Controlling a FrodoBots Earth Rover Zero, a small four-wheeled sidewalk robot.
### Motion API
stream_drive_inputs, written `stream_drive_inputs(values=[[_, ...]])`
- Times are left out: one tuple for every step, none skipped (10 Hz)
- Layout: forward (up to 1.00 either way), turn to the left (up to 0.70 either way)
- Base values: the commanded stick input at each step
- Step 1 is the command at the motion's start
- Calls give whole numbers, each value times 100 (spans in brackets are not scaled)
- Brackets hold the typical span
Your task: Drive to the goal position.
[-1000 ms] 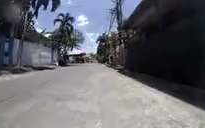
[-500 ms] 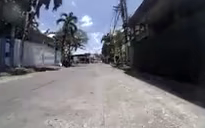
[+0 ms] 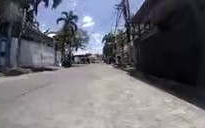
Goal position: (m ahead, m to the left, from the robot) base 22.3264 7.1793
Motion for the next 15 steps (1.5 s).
stream_drive_inputs(values=[[100, 11], [100, 11], [100, 11], [100, 11], [100, -20], [100, -29], [100, -29], [100, -7], [100, 11], [100, 11], [100, 11], [100, 11], [100, 11], [100, 11], [100, 11]])
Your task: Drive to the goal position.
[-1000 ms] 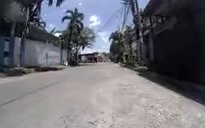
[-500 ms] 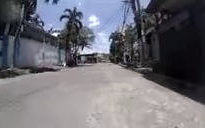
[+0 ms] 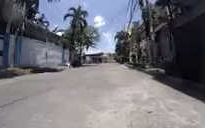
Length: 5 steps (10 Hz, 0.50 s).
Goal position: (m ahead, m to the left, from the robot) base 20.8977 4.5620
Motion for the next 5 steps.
stream_drive_inputs(values=[[100, 11], [100, 0], [100, -27], [100, -29], [100, -29]])
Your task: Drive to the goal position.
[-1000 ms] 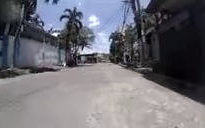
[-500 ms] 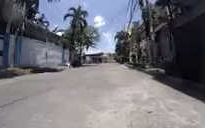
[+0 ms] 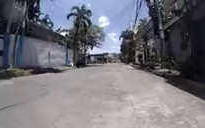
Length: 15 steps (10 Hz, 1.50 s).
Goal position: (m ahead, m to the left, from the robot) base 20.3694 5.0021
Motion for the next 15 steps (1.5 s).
stream_drive_inputs(values=[[100, -29], [100, -29], [100, -29], [100, -29], [100, -29], [100, -29], [100, -29], [100, -29], [100, -14], [100, 11], [100, 11], [100, 11], [100, 11], [100, 11], [100, 11]])
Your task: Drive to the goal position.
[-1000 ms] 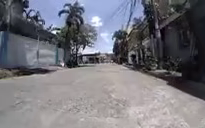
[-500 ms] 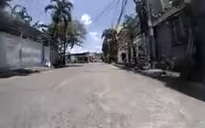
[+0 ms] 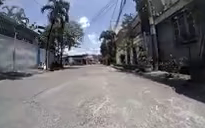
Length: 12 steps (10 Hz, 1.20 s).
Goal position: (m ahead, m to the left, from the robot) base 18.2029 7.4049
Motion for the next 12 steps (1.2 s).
stream_drive_inputs(values=[[100, 11], [100, 11], [100, 11], [100, 6], [100, -10], [100, -28], [100, -29], [100, -29], [100, -29], [100, -29], [100, -29], [100, -29]])
